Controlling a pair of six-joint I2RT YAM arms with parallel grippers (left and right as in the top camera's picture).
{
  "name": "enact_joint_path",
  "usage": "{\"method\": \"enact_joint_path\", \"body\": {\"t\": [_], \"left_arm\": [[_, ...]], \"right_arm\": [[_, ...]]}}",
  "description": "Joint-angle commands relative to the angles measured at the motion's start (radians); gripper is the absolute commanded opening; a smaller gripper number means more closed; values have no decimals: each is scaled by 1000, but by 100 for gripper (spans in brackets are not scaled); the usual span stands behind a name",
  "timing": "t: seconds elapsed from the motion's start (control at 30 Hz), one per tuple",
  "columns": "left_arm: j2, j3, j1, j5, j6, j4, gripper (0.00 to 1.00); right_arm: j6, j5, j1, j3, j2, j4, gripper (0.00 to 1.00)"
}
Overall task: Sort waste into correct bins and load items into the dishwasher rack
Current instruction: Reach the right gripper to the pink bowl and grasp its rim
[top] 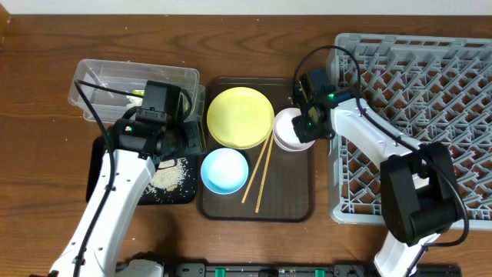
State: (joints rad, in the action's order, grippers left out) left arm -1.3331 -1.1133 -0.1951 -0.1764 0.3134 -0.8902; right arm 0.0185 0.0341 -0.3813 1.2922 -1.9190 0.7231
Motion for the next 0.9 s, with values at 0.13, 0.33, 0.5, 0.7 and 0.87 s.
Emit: {"method": "enact_joint_path", "body": {"t": [0.13, 0.33, 0.5, 0.7, 0.87], "left_arm": [[5, -3, 2, 13, -10, -3, 61], [5, -3, 2, 13, -10, -3, 61], [5, -3, 2, 13, -10, -3, 61], [5, -3, 2, 13, -10, -3, 61], [5, -3, 2, 13, -10, -5, 61]], "right_arm": [[10, -10, -2, 55, 132, -23, 35], [10, -135, -2, 54, 165, -106, 42], [3, -134, -2, 54, 106, -113, 42], [3, -101, -6, 54, 10, -91, 35], [4, -97, -6, 54, -30, -79, 17]]}}
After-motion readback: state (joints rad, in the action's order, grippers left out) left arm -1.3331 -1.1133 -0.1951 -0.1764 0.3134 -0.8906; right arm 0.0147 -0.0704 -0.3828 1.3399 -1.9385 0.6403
